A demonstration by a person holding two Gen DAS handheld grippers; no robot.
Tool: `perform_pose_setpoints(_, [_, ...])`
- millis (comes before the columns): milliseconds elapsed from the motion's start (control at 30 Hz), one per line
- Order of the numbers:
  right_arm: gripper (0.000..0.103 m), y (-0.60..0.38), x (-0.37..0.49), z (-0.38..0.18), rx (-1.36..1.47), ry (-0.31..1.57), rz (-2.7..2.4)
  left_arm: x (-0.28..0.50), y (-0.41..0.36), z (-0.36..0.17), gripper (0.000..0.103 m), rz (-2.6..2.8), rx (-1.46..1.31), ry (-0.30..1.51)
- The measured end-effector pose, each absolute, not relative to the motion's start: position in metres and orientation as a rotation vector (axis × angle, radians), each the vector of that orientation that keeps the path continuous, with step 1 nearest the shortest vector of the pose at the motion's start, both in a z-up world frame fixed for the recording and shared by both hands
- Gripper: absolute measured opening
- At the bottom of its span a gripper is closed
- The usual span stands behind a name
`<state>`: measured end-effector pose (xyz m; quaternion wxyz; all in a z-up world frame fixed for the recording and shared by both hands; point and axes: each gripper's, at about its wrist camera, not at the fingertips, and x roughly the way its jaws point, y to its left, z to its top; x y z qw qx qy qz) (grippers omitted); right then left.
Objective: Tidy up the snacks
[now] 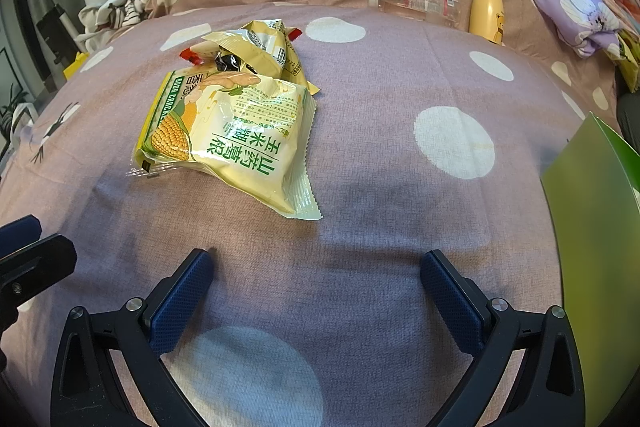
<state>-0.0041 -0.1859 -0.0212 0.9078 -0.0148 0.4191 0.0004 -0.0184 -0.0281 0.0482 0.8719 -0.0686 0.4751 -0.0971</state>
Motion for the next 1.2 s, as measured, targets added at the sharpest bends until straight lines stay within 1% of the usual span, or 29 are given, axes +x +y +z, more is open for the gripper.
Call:
perform_pose_setpoints(600, [0.103, -0.183, 0.004, -0.021, -0.038, 0.872, -0.004, -0.014, -0.005, 0.067, 0.077, -0.213, -0.211, 0.959])
perform_pose_setpoints(867, [0.103, -0.183, 0.003, -0.021, -0.034, 0.866, -0.006, -0.006, -0.01, 0.06, 0.077, -0.238, -0.218, 0.983])
perform_pose_setpoints(1000, [0.103, -0.181, 0.006, -0.019, -0.032, 0.892, -0.009, 0.001, -0.013, 0.065, 0.075, -0.251, -0.215, 0.976])
perform_pose_setpoints(1067, [0.103, -0.183, 0.011, -0.015, -0.031, 0.964, 0.014, 0.007, -0.014, 0.069, 0.074, -0.26, -0.21, 0.972])
perform_pose_setpoints(1133, [0.103, -0.189, 0.015, -0.006, -0.026, 1.027, 0.052, 0.015, -0.015, 0.074, 0.072, -0.268, -0.212, 0.965])
perform_pose_setpoints(1200, [0.103, -0.204, 0.013, 0.016, 0.022, 1.014, 0.077, 0.024, -0.019, 0.078, 0.071, -0.291, -0.221, 0.963])
